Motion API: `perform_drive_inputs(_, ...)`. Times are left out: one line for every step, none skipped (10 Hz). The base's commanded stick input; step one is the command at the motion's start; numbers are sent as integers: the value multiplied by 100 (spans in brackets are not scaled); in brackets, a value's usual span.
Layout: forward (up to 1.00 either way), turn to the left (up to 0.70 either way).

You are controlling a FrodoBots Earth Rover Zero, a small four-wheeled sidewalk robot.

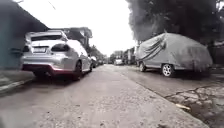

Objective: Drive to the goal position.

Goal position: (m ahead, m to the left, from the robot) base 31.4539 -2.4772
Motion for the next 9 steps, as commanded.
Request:
perform_drive_inputs(100, 0)
perform_drive_inputs(100, 1)
perform_drive_inputs(100, 13)
perform_drive_inputs(100, 26)
perform_drive_inputs(100, 0)
perform_drive_inputs(100, 0)
perform_drive_inputs(100, 0)
perform_drive_inputs(100, 0)
perform_drive_inputs(100, 0)
